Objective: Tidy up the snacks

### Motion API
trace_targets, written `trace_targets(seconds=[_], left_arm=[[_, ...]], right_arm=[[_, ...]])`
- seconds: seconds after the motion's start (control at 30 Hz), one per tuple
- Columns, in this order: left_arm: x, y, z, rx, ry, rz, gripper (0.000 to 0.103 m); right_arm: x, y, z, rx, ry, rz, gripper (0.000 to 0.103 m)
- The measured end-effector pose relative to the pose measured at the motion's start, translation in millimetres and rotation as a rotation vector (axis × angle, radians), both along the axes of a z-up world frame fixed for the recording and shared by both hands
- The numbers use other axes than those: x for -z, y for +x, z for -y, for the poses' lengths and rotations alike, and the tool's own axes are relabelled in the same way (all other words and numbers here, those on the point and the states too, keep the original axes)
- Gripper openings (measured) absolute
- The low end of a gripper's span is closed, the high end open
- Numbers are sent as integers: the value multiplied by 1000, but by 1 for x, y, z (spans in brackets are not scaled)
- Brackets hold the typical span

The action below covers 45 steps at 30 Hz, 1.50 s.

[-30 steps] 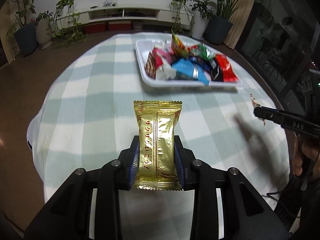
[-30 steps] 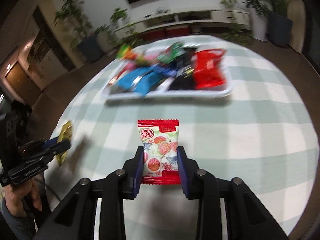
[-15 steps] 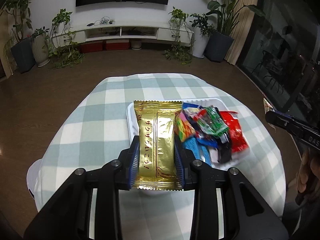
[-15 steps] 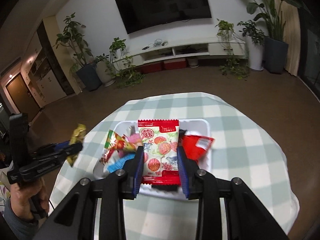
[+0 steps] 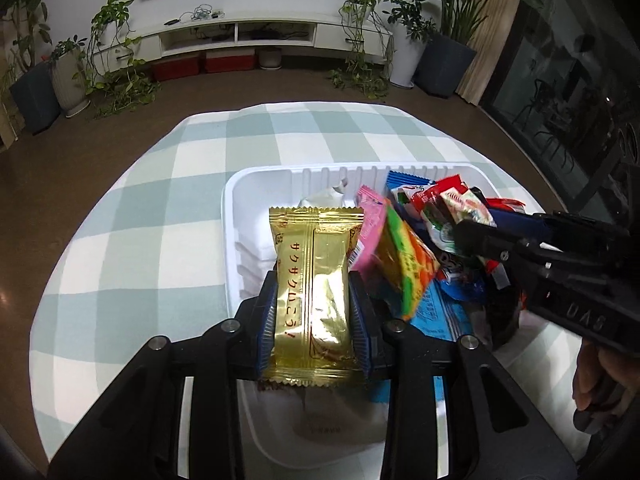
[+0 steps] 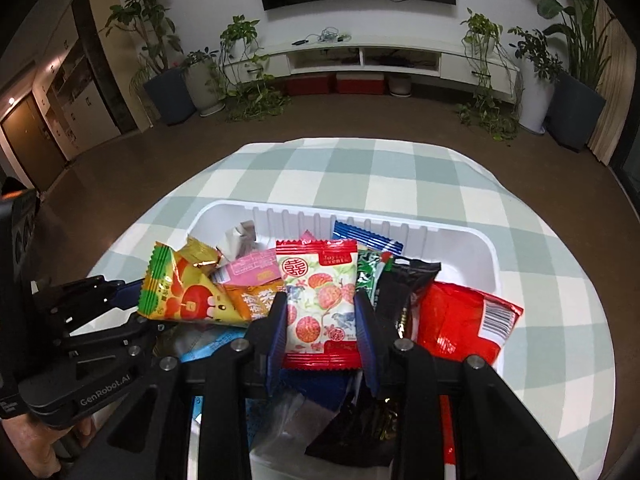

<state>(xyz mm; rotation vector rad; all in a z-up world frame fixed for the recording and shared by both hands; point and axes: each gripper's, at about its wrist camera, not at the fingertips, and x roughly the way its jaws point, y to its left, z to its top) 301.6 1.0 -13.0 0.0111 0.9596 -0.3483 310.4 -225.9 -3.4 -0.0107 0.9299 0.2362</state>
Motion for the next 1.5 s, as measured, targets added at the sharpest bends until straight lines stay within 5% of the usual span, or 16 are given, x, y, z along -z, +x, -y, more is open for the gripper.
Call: trace_targets(seconds=[0.33,0.73,0.97,1.3,1.5], left_arm=[[0,-7,1,18,25,21,77],[-13,-27,-9,-4,43,58,79],[-36,-65,-16,-40,82,137,95],[-86,-187,-23,-176,132,405,100],[-103,-261,-20,-303,151,442,101]], right_arm=[[3,-3,-6,-16,-48,-2,43],[-9,-20,-2,-8,-44,26,52],[-30,-53,5,9,-20,96,75],[-57,-164,30,84,108,315,102],[-80,-226,42,148,129,462,103]])
